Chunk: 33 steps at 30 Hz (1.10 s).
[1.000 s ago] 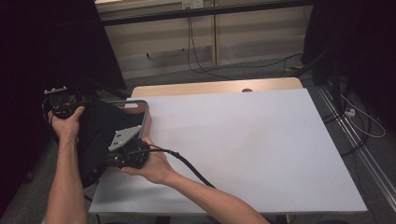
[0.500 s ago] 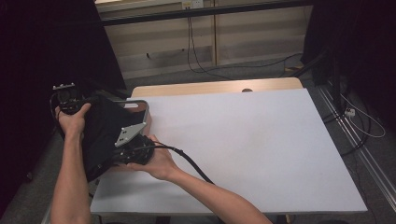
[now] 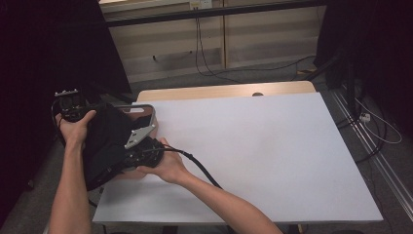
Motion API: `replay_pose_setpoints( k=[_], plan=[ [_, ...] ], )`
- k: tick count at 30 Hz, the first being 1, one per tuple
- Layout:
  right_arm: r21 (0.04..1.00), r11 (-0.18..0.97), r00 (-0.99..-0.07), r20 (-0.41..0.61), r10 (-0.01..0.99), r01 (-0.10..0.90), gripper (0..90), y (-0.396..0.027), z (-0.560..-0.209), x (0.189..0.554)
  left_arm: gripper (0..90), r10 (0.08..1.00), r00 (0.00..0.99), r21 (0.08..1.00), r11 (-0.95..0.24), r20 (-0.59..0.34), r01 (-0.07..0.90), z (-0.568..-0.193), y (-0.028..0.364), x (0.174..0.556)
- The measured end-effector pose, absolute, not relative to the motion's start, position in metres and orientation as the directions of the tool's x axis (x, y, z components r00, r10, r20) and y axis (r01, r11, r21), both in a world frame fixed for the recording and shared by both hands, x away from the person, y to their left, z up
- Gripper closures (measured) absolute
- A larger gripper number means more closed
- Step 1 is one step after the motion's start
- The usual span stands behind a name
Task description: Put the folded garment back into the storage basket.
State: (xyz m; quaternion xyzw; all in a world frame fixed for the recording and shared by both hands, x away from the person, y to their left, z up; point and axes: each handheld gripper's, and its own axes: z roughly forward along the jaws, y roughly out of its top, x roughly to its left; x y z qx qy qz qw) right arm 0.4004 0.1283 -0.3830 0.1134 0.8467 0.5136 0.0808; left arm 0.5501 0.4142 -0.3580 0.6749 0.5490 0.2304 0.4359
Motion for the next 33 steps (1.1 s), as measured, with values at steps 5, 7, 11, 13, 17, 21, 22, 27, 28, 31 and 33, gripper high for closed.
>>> replay_pose_setpoints(
  k=[5, 7, 11, 13, 17, 21, 22, 27, 28, 31, 33],
  plan=[
    [0.883, 0.457, -0.956, -0.034, 0.292, 0.108, 79.0, 0.129, -0.386, 0.405, 47.2, 0.949, 0.273, 0.842, -0.018, -0.155, 0.539, -0.361, 0.429, 0.538],
    [0.874, 0.476, -0.953, -0.054, 0.299, 0.1, 79.3, 0.13, -0.388, 0.407, 48.3, 0.943, 0.292, 0.838, -0.024, -0.163, 0.546, -0.364, 0.434, 0.536],
    [0.867, 0.483, -0.947, -0.043, 0.318, 0.123, 79.4, 0.132, -0.395, 0.414, 55.1, 0.93, 0.328, 0.834, -0.047, -0.164, 0.55, -0.372, 0.434, 0.533],
    [0.867, 0.482, -0.946, -0.041, 0.32, 0.125, 79.3, 0.133, -0.396, 0.416, 61.8, 0.921, 0.347, 0.826, -0.053, -0.176, 0.561, -0.375, 0.432, 0.534],
    [0.867, 0.484, -0.946, -0.048, 0.32, 0.12, 79.4, 0.135, -0.396, 0.417, 80.5, 0.916, 0.369, 0.825, -0.082, -0.159, 0.56, -0.376, 0.428, 0.536],
    [0.861, 0.495, -0.951, -0.044, 0.307, 0.12, 79.6, 0.142, -0.397, 0.42, 82.3, 0.93, 0.336, 0.82, -0.074, -0.149, 0.567, -0.375, 0.428, 0.543],
    [0.859, 0.498, -0.952, -0.045, 0.304, 0.119, 79.7, 0.145, -0.399, 0.419, 82.5, 0.932, 0.328, 0.819, -0.065, -0.154, 0.57, -0.375, 0.428, 0.544],
    [0.85, 0.514, -0.955, -0.05, 0.292, 0.112, 79.5, 0.152, -0.404, 0.418, 82.2, 0.922, 0.354, 0.814, -0.082, -0.156, 0.575, -0.376, 0.426, 0.549],
    [0.848, 0.519, -0.957, -0.052, 0.287, 0.109, 79.4, 0.151, -0.404, 0.418, 81.3, 0.921, 0.351, 0.815, -0.073, -0.166, 0.575, -0.376, 0.426, 0.549],
    [0.849, 0.517, -0.958, -0.045, 0.284, 0.113, 78.4, 0.147, -0.402, 0.42, 72.6, 0.922, 0.349, 0.822, -0.062, -0.17, 0.566, -0.378, 0.43, 0.545],
    [0.848, 0.517, -0.958, -0.045, 0.283, 0.113, 77.9, 0.145, -0.4, 0.419, 63.5, 0.924, 0.347, 0.826, -0.068, -0.159, 0.559, -0.379, 0.431, 0.539]
  ],
)
